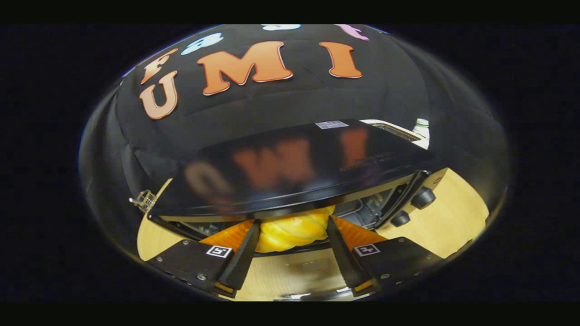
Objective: Open the toaster oven, put the food inside, and close the toaster oven door.
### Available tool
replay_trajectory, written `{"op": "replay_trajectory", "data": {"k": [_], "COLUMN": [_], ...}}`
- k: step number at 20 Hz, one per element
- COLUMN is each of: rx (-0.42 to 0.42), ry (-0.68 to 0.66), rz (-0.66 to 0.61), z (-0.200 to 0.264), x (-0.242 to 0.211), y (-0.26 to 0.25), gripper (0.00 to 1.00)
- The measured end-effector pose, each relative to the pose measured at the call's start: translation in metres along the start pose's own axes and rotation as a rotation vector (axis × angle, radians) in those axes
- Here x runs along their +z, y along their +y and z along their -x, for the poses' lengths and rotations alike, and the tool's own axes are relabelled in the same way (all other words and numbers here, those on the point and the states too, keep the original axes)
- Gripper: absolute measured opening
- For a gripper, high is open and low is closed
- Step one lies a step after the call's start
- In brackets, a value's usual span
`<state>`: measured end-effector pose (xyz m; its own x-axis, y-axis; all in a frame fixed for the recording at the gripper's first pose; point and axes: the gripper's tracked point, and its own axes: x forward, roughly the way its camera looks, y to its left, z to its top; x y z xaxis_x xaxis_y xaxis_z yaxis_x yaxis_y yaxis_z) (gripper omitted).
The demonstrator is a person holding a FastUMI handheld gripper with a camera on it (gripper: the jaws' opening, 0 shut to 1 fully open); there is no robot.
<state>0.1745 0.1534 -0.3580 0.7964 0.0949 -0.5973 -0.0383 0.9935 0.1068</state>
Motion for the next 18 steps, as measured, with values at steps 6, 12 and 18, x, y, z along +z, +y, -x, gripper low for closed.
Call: {"op": "replay_trajectory", "data": {"k": [6, 12, 18], "rx": [0.023, 0.034, 0.037], "ry": [-0.028, -0.023, -0.026], "rz": [-0.152, -0.130, -0.040], "z": [-0.023, -0.023, 0.023], "x": [-0.007, -0.011, -0.025], "y": [0.001, 0.006, 0.006], "gripper": [0.82, 0.91, 0.99]}}
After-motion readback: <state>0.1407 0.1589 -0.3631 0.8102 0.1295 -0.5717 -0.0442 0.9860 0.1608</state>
